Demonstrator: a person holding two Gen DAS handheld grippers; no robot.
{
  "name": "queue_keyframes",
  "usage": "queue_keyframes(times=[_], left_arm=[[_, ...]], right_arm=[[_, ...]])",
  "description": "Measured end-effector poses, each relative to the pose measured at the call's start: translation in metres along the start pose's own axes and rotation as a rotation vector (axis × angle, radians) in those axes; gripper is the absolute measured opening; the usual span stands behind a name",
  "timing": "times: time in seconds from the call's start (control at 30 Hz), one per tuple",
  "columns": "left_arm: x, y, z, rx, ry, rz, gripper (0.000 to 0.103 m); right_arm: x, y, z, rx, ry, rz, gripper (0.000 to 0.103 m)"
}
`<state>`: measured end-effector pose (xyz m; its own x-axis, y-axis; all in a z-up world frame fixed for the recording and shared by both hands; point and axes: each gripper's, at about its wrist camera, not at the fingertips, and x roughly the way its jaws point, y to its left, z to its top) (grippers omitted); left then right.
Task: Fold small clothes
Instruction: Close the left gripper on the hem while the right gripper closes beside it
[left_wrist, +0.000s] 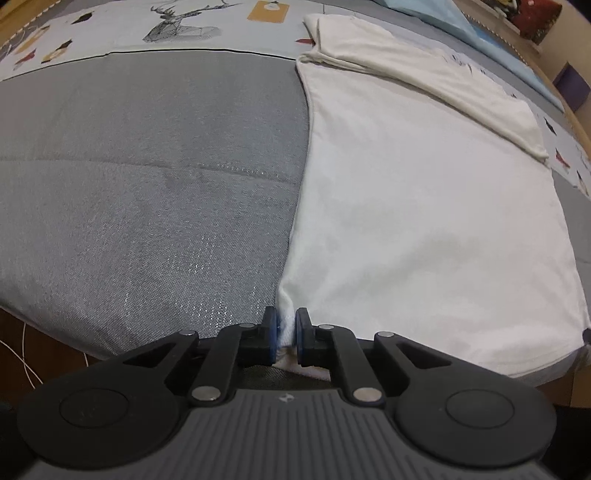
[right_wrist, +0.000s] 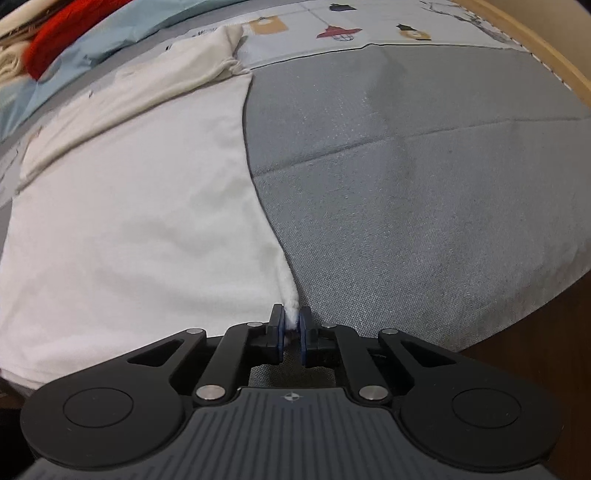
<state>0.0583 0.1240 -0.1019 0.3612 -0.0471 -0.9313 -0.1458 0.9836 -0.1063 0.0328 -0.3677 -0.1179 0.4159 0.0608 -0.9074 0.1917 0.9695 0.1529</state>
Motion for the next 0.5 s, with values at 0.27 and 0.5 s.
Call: queue_keyframes(times=[0.27,0.5], left_arm=[[0.002,0.000,-0.001,0.008,0.001,0.005,0.011],[-0.001,-0.001,-0.001,0.009,-0.018,-0.008,0.007]], right_arm=[[0.003,0.001,0.000,-0.007,0.002,-0.005,0.008],[-0.011,0.000,-0.001,-0.007,-0.053,0.014,0.007]])
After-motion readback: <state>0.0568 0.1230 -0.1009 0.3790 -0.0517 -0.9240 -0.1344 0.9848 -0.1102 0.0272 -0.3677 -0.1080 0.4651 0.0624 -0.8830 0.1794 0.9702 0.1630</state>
